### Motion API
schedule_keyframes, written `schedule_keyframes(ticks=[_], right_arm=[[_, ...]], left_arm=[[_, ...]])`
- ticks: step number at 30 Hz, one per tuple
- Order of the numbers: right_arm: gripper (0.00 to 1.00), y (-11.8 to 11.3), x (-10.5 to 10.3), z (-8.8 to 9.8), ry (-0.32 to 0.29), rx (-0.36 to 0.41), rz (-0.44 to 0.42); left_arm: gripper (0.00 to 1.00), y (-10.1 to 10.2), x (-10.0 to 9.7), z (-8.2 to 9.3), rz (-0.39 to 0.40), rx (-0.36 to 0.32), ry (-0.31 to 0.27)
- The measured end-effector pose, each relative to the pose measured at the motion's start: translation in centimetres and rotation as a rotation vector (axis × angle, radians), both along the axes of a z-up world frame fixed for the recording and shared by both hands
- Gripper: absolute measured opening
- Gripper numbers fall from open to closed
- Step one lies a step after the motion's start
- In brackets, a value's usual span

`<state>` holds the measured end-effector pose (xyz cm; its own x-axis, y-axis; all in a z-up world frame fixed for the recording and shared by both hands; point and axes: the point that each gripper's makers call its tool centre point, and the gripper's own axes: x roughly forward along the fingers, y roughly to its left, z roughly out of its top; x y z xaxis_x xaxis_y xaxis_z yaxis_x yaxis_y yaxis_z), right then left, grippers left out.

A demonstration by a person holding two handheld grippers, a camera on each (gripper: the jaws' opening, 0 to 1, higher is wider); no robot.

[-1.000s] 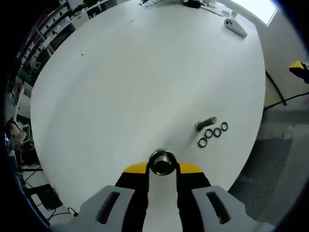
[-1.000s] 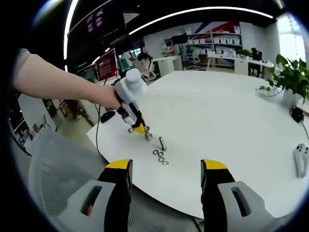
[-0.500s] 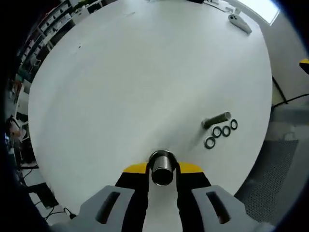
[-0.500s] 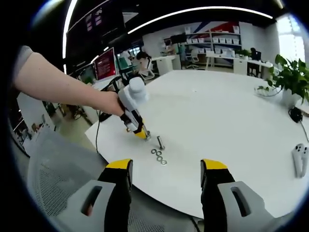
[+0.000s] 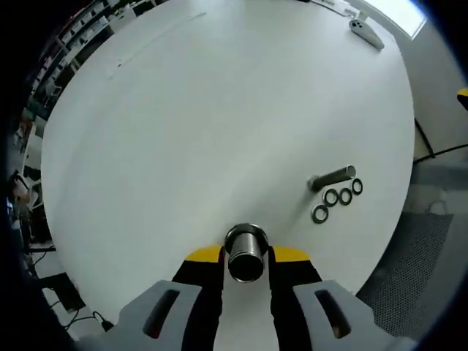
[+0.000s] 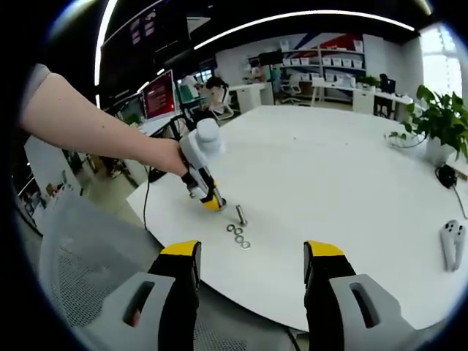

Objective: Place the washer onto the threaded stud by aligning its center hole with the stud, sliding it down to the base, and recovering from edge contact or off-axis alignment until the washer reaches the visible bottom stop.

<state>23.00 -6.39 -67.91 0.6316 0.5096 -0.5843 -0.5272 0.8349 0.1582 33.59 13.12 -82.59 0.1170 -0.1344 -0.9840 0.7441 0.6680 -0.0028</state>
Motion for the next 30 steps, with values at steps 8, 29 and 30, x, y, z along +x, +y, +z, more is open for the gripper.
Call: schedule_keyframes(ticks=[8,29,30], right_arm=[[0.59,0.0,-0.1,0.0,0.001,-0.005,0.002],[0.59,0.1,-0.1,-0.1,0.001,-0.018,0.012],[0.59,0.1,-0.2,-0.1,0.003,-0.019,0.012]], left_arm=[[0.29,0.3,-0.4,1.3,0.042,-0.034,-0.016],[0.28,9.3,-1.3,2.5,0.280,-0.042,-0.082],[0.28,9.6,-1.2,2.5,0.285,-0.041,-0.083]])
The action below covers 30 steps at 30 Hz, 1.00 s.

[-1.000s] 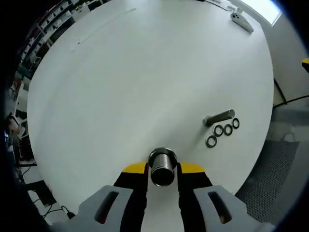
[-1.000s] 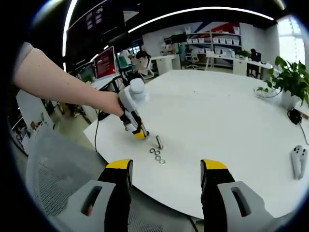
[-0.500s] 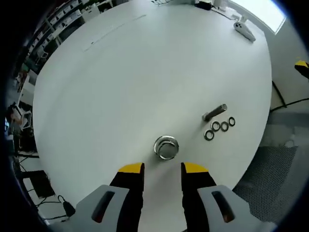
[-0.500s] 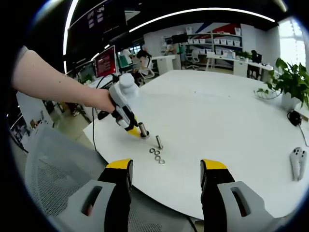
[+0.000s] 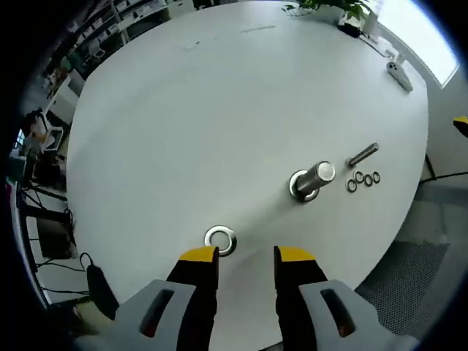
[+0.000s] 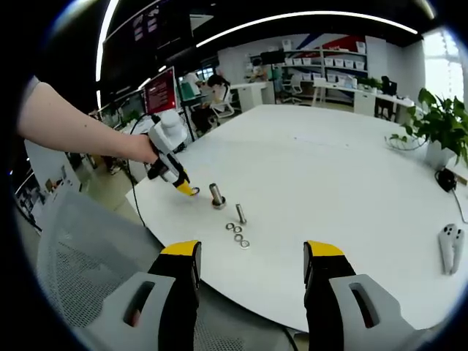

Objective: Place the washer onto the threaded stud by aligning its center hole with the stud, sliding it down to the base, and recovering from edge contact or off-axis alignment until the washer reaches the visible bottom stop.

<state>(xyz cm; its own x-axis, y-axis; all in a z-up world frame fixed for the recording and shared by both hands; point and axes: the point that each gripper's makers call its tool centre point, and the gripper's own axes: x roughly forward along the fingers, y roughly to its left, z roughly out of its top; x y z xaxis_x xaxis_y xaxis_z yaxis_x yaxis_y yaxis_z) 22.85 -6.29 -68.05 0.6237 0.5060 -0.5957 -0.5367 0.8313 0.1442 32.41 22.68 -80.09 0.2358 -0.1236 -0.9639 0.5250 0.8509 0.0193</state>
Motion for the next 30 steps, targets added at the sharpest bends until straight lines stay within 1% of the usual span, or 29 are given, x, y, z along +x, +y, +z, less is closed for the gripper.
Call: schedule_keyframes(ticks=[6,15,21,26,30], right_arm=[[0.59,-0.2,0.1,0.0,0.000,0.001,-0.010],[0.59,-0.3,0.1,-0.1,0.004,0.000,-0.019],[0.59,-0.3,0.1,-0.1,0.006,0.001,-0.018],[0.59,-0.4,0.1,-0.2,0.006,-0.001,-0.021],[0.59,-0.5,0.0,-0.2,0.009,-0.003,-0.025]], left_arm=[[0.28,1.3,0.9,-0.2,0.036,0.002,-0.013],[0.29,1.6,1.7,-1.3,0.038,0.008,-0.006],[0.29,1.7,1.7,-2.2,0.042,0.008,0.011],[0.30,1.8,1.9,-2.9,0.051,0.001,0.014],[0.30,1.9,2.0,-3.2,0.043,0.008,0.016]])
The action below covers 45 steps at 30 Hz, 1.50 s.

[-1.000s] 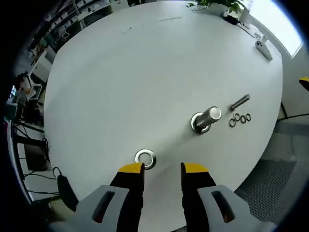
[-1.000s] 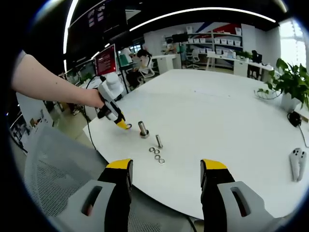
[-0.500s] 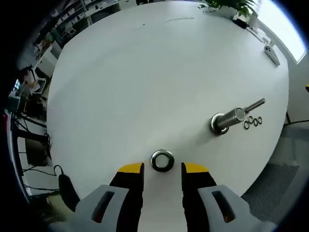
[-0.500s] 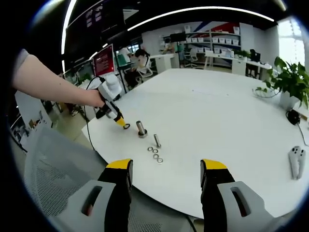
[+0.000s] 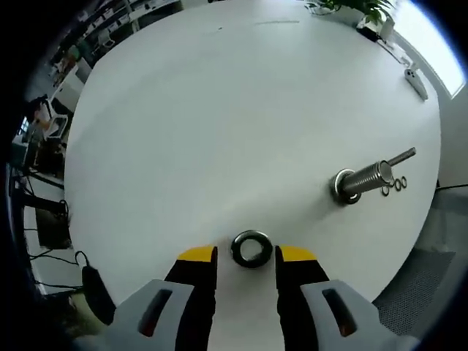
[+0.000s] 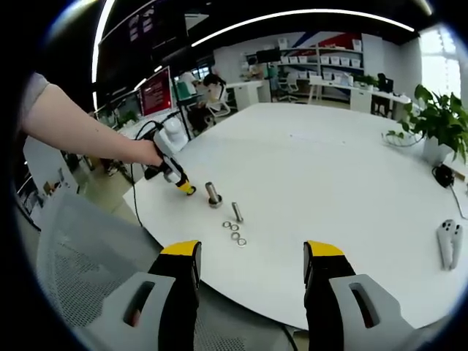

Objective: Place the washer onto the threaded stud by aligning its center hole with the stud, sliding it down to the base, and recovering from edge contact or off-axis alignment until the washer reaches the visible bottom stop.

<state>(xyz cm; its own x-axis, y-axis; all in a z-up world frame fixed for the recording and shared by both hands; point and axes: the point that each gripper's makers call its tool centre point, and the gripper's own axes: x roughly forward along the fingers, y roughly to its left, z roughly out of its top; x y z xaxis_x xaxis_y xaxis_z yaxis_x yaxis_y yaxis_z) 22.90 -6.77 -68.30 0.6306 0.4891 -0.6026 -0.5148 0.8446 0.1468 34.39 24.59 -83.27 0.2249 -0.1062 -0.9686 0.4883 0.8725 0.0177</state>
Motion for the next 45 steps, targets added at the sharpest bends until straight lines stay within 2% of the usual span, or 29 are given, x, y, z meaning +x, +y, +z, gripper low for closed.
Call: schedule_keyframes(ticks=[5,7,15,21,30,38,40,45], right_arm=[[0.59,-0.1,0.0,-0.1,0.005,0.001,-0.007],[0.59,-0.1,0.0,-0.1,0.005,0.003,-0.006],[0.58,0.0,-0.1,-0.2,0.011,-0.001,0.002],[0.58,0.0,-0.1,-0.3,0.018,0.010,0.000],[0.58,0.2,-0.2,-0.3,0.020,0.008,0.007],[0.58,0.1,-0.2,-0.3,0.023,0.011,0.002],[0.58,0.1,-0.2,-0.3,0.022,0.011,0.004],[0.58,0.3,-0.4,-0.5,0.031,0.005,0.016]], left_arm=[[0.31,0.2,-0.3,-0.8,-0.010,0.010,0.020],[0.30,0.1,-0.1,-0.7,0.016,-0.013,0.020],[0.30,-0.1,-0.3,-0.6,-0.025,0.010,0.045],[0.29,0.0,-0.3,-0.7,-0.015,0.006,0.034],[0.22,-0.7,-0.7,-0.6,-0.049,0.014,0.036],[0.21,-0.8,-0.7,-0.7,-0.062,0.022,0.042],[0.21,-1.0,-0.8,-0.7,-0.072,0.021,0.040],[0.21,-2.0,-1.6,-0.7,-0.160,0.036,0.062]])
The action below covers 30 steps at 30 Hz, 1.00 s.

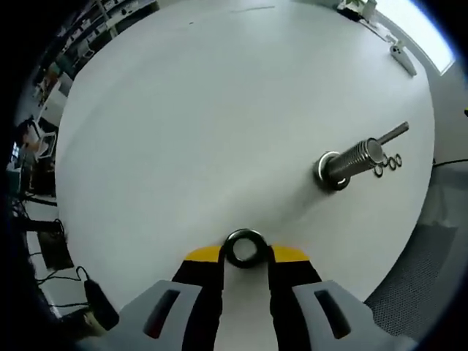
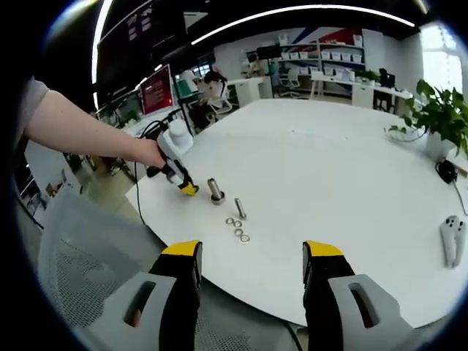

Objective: Place the washer onto the threaded stud by aligning its center hole with the stud, sliding it down to the base, and recovering from edge contact or off-axis alignment until the washer reaches the visible bottom stop.

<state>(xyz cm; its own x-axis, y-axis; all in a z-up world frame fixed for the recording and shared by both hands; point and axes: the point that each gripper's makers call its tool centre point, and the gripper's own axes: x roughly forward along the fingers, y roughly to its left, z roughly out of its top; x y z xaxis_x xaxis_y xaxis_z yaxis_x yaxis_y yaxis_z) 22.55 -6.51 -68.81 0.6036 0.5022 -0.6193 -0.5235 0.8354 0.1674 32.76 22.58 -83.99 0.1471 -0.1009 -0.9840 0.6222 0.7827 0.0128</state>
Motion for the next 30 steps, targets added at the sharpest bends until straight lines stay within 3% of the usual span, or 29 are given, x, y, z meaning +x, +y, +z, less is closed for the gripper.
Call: schedule_keyframes(ticks=[2,13,26,30], right_arm=[[0.58,0.0,0.0,-0.1,0.003,0.001,-0.003],[0.58,0.1,-0.2,-0.4,0.018,-0.011,0.010],[0.58,0.2,-0.2,-0.2,0.009,-0.010,0.017],[0.58,0.2,-0.1,-0.2,0.006,-0.007,0.016]], left_arm=[[0.21,-0.5,-0.6,0.0,-0.056,0.013,0.014],[0.21,-2.2,-2.3,0.1,-0.137,0.006,0.018],[0.22,-3.2,-3.4,0.1,-0.153,0.008,0.016],[0.22,-3.1,-3.2,0.2,-0.093,-0.016,0.021]])
